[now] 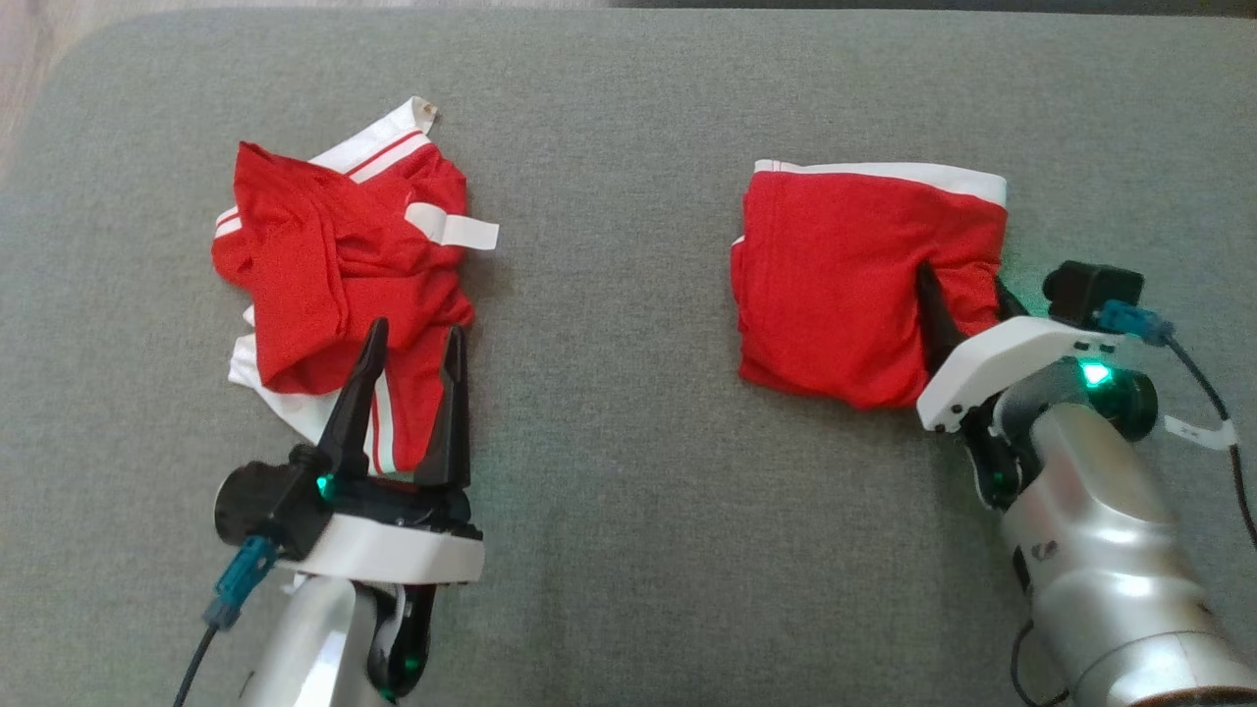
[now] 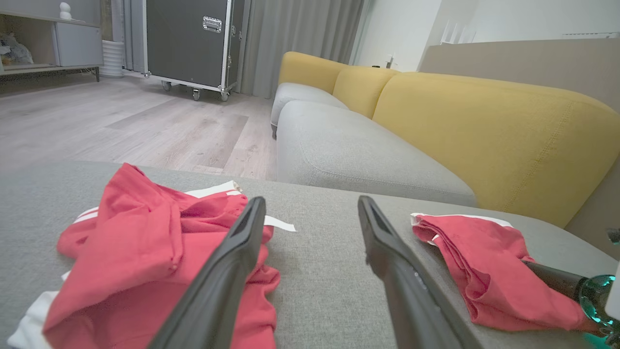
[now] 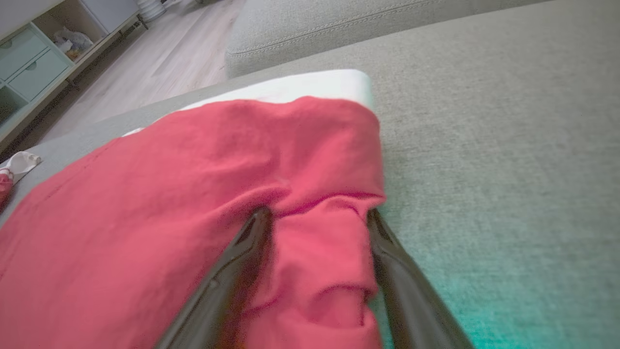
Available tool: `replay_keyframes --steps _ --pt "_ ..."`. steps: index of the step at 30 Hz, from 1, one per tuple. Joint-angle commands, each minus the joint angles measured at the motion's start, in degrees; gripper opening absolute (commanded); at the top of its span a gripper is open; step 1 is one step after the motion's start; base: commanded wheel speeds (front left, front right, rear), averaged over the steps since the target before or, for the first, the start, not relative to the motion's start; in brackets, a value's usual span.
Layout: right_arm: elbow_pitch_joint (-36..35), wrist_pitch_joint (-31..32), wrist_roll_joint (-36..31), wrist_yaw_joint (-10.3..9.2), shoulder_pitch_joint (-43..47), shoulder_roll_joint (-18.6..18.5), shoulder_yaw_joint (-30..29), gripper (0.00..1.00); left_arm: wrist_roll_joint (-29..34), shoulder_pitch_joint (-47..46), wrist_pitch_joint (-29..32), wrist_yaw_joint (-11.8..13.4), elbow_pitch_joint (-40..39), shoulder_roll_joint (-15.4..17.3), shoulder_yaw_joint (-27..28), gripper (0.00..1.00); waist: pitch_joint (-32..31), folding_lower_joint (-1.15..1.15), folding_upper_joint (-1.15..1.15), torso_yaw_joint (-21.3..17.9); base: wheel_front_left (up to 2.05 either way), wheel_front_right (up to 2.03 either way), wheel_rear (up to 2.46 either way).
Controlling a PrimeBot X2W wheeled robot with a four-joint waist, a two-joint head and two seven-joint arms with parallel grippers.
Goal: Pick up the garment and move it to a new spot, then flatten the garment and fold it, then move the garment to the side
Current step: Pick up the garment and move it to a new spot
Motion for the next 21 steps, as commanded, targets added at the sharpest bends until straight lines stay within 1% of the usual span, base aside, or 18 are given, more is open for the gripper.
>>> replay_keyframes --steps 1,2,7,13,17,21 --pt "0.2 -0.6 -0.4 -0.05 -0.3 1.0 2.1 0.22 -0.1 -2.2 -0.3 0.1 -1.5 0.8 1.6 1.00 -0.1 0.00 0.00 0.0 0.00 0.00 0.00" --pt "0.9 -1.5 -0.9 -0.05 -0.7 1.0 2.7 0.00 -0.1 -2.2 -0.3 0.1 -1.4 0.8 1.7 1.00 -0.2 0.00 0.00 -0.1 0.00 0.00 0.00" --pt "3.6 -5.5 -5.7 -0.05 -2.7 1.0 4.1 0.00 0.1 -1.9 -0.3 0.1 -1.3 0.7 2.4 1.00 -1.2 0.00 0.00 -1.5 0.00 0.00 0.00" --pt "4.9 -7.1 -13.4 -0.05 -4.6 0.1 6.6 0.00 0.3 -1.3 -0.3 0.1 -1.6 0.5 3.1 1.00 -3.3 0.00 0.00 -4.1 0.00 0.00 0.00" --pt "4.8 -6.3 -16.8 -0.05 -5.7 -2.2 10.3 0.00 0.5 -0.6 -0.3 0.1 -2.0 0.3 3.8 1.00 -4.3 0.00 0.00 -6.0 0.00 0.00 0.00" --pt "4.8 -3.7 -18.3 -0.05 -7.0 -6.7 16.1 0.00 0.4 -0.2 -0.3 0.1 -2.5 0.2 4.0 1.00 -4.4 0.00 0.00 -7.5 0.00 0.00 0.00"
